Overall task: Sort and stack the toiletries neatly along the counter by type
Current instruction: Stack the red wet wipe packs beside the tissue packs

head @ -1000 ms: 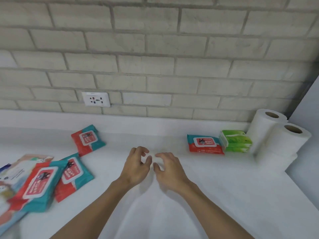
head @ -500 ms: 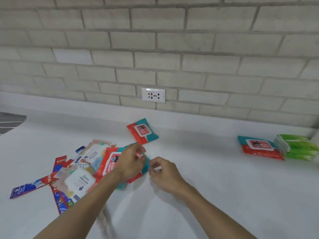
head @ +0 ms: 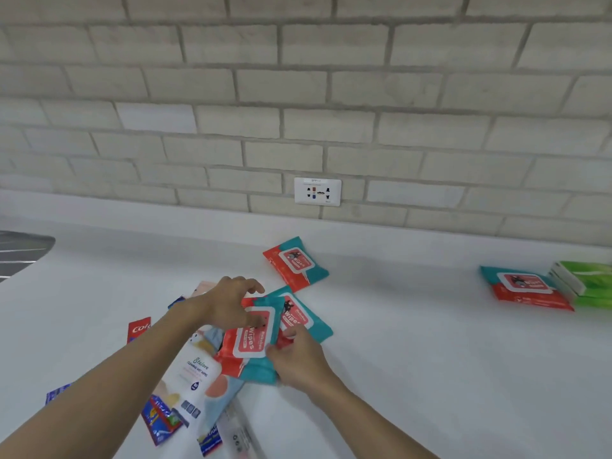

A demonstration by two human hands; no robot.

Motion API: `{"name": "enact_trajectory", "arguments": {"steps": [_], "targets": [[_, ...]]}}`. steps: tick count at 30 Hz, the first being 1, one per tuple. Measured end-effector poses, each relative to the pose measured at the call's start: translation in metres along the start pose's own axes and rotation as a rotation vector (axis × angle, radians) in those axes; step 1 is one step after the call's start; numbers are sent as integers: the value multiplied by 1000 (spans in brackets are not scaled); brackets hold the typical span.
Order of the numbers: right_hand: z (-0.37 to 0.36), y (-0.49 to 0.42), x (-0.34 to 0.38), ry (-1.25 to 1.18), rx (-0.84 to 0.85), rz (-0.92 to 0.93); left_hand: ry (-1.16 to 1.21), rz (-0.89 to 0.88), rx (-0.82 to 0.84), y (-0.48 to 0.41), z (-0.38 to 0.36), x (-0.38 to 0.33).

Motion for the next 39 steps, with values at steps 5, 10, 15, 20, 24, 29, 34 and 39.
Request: {"name": "enact_trajectory", "arguments": {"steps": [5,10,15,20,24,29,34,39], "targets": [[-9,-10,-12,-84,-109,-75,-8,30,169,-5,-16,9],[-11,-16,-16,-113,-198,-181,27,51,137,-12,-20,17],[-23,-21,-28,-329,-198,-284,64,53,148,-11,-24,19],[-32,-27,-34,-429,-173,-332,139,58,160,-7,-24,23],[-29,-27,-33,-509,-152,-348,266,65,172,-4,-24,26],[-15,-27,-28,-565,-124,-266,328,32,138,-5,-12,18],[12,-24,-14,-375,-183,-183,351,-16,97,-8,3,2],[40,-14,-3,-253,-149,-126,414,-51,99,-10,22,-15]]}}
Point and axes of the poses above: each hand's wrist, its own y-axis away from the middle knuckle, its own z-axis out of the back of the hand, x = y × z, the point moved 7 cm from there along -y, towards the middle knuckle, and after that the axes turned 1 degree about z, right-handed, at the moved point
